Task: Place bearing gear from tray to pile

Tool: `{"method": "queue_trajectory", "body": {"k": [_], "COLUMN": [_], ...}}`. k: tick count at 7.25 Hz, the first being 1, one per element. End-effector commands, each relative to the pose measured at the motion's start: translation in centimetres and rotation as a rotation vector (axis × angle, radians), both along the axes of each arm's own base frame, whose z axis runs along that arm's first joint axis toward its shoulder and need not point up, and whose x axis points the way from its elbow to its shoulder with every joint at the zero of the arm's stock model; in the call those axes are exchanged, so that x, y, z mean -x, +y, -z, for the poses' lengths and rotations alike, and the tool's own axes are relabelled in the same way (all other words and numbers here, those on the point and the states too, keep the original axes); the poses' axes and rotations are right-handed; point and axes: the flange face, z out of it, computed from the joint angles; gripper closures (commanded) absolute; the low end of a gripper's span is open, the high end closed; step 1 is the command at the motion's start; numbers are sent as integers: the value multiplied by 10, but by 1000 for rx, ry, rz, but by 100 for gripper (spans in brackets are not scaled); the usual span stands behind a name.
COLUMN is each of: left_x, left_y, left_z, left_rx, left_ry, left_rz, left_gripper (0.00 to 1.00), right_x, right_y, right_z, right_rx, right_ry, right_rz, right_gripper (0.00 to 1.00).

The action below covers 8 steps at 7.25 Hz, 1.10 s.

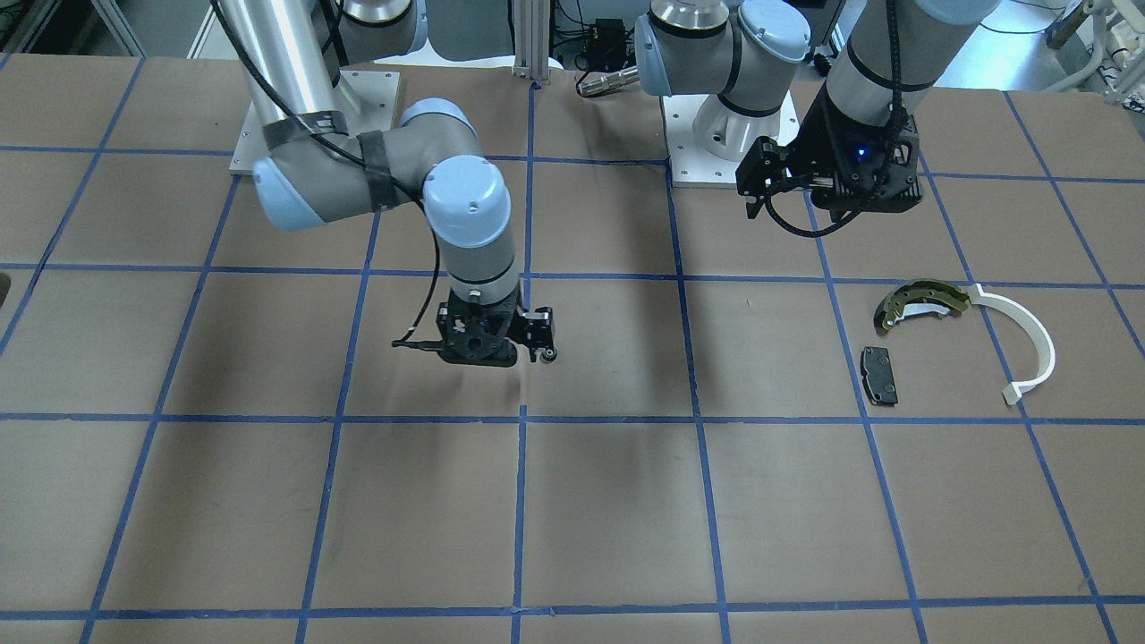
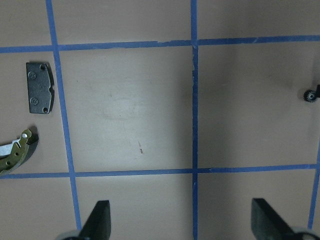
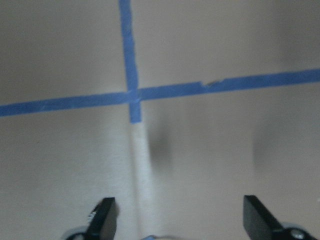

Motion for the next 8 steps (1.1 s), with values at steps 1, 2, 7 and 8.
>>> {"method": "queue_trajectory", "body": {"k": [1, 2, 7, 8], "left_x": [0, 0, -1, -2], "left_y": [1, 1, -7, -10], "left_z": [1, 1, -5, 4], "left_rx": [-2, -2, 17, 27], "left_ry": [0, 0, 2, 1], "left_rz": [0, 0, 3, 0], "left_gripper": [0, 0, 0, 0], "right_x": [134, 192, 492, 524], "right_y": [-40, -55, -60, -58], "right_z": [-49, -55, -71, -66], "right_rx": [21, 24, 38, 39], "right_ry": [79, 88, 148, 162], "right_rz": [-78, -138, -250, -352], "right_gripper": [0, 0, 0, 0]}}
